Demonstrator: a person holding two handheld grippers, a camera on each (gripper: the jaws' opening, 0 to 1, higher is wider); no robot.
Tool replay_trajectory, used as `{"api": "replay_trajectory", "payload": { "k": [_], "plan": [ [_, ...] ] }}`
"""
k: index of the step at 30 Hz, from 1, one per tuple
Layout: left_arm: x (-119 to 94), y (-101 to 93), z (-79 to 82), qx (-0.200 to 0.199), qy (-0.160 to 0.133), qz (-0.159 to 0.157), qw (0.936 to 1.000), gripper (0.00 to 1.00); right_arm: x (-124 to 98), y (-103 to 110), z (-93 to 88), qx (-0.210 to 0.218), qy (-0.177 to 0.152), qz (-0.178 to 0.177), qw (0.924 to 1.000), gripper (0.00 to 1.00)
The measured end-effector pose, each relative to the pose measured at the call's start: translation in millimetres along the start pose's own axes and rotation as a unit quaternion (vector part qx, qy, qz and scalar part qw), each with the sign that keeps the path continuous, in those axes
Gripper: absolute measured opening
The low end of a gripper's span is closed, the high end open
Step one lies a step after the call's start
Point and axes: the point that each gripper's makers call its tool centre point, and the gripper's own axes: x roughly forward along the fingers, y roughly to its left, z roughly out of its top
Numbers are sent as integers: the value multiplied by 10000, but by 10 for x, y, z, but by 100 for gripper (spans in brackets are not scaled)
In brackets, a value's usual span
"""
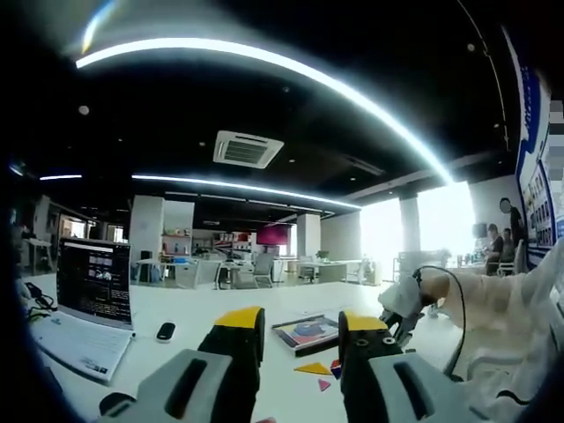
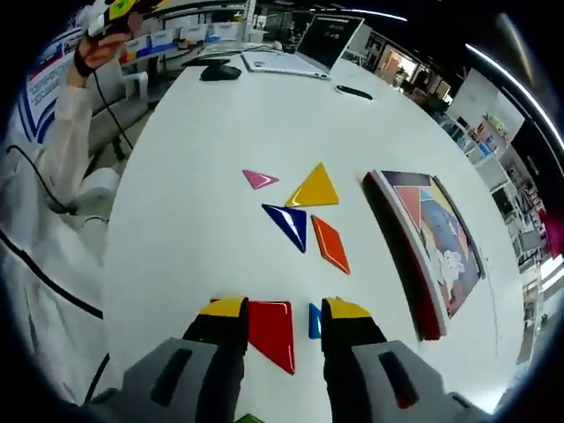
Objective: Pick up the tangram pieces one by one and place each piece onto its matching region on the pattern sheet, fitting the shapes together until the outline on the sheet is completely filled by the tangram pieces
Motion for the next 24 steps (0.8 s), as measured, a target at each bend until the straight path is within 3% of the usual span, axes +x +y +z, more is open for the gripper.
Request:
{"api": "replay_trajectory", "payload": {
  "k": [9,17,24],
  "plan": [
    [-11,7,7,-2,-15,13,10000,35,-58,121,-82,-100,198,57,9997,31],
    [-10,6,6,-4,-18,13,10000,35,-178,61,-273,-15,290,-55,9996,32],
    [6,-2,-3,1,3,3,10000,35,-200,19,-327,169,227,-76,9996,33]
  ]
}}
